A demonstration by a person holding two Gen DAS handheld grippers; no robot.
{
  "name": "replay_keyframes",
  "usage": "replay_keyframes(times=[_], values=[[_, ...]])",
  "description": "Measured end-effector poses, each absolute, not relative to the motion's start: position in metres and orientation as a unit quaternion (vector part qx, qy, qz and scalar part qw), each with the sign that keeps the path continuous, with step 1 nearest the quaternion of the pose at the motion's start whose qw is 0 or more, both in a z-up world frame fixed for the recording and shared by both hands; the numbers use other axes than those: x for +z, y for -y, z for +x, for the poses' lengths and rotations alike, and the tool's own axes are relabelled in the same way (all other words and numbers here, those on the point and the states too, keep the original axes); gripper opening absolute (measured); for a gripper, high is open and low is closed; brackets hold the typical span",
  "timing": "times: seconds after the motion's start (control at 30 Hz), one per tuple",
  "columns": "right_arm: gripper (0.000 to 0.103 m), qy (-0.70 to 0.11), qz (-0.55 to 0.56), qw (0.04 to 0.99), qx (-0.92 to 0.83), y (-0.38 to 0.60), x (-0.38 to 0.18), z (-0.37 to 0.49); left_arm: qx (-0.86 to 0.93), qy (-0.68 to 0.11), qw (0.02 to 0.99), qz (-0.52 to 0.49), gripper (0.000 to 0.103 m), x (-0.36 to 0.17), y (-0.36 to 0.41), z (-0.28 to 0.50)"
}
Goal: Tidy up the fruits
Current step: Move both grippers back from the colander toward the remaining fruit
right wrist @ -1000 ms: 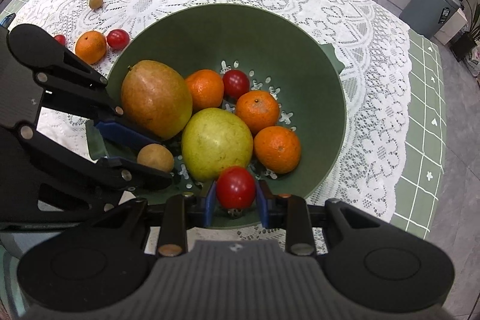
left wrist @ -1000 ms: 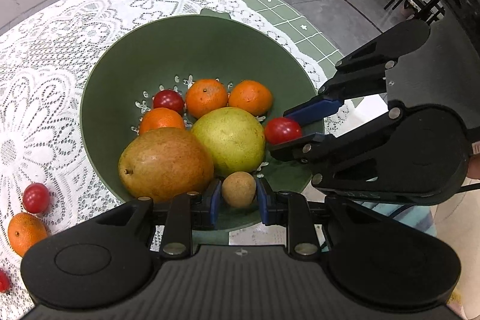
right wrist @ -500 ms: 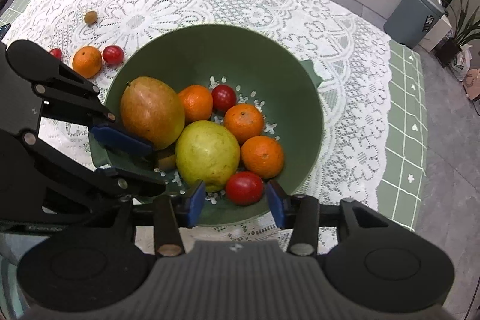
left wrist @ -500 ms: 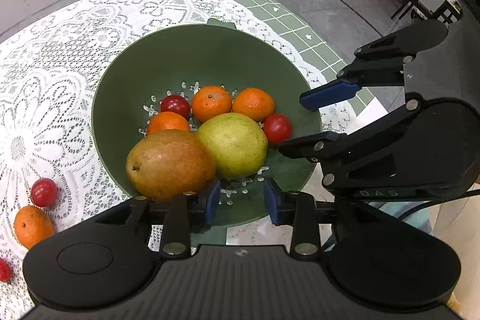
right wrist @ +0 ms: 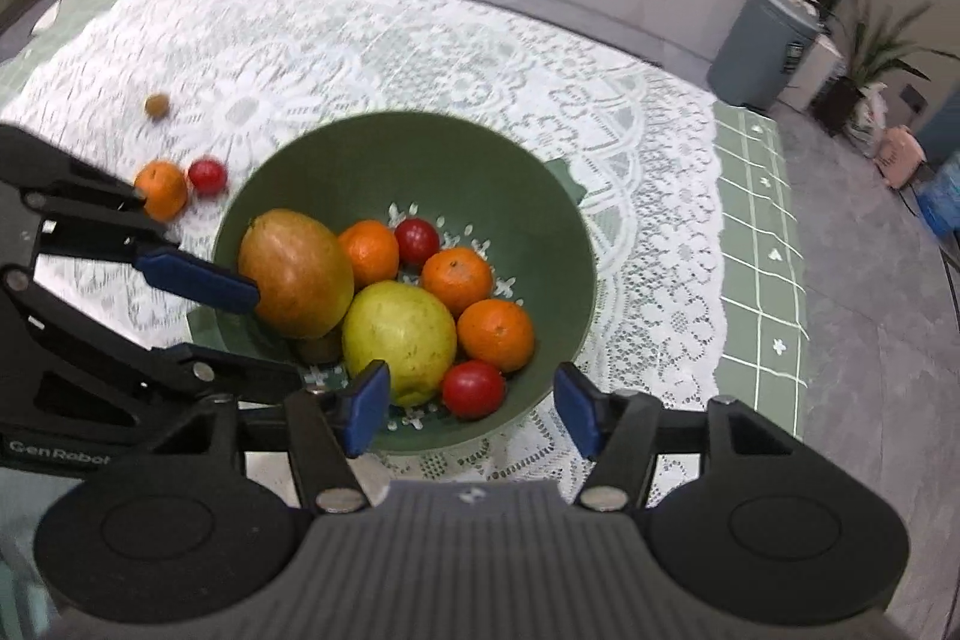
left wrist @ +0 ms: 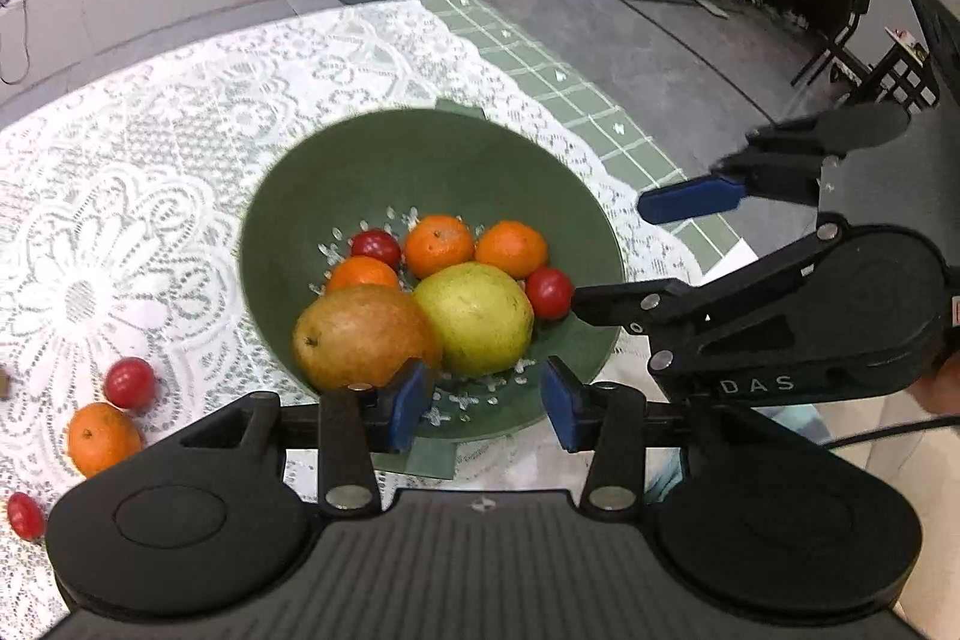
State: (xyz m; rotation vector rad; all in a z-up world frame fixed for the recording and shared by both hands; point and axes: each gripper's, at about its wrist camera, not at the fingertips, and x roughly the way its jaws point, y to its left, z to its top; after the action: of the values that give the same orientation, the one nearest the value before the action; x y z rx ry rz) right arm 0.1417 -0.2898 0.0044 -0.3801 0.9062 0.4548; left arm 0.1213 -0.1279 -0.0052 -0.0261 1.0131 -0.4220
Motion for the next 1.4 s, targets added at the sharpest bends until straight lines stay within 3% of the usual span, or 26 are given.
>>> replay_keyframes(times=[0.6,1.4], values=[[0.07,-0.348,0.094,0.919,0.161,0.277,-0.011,0.084,-0.153,-0.382,0.91,0.049,0.059,0.029,0.086,0.082],[0.072,-0.257,0.029,0.941,0.216,0.172,-0.043,0.018,-0.019,-0.346,0.938,-0.026,0.06,-0.007,-0.032,0.015]])
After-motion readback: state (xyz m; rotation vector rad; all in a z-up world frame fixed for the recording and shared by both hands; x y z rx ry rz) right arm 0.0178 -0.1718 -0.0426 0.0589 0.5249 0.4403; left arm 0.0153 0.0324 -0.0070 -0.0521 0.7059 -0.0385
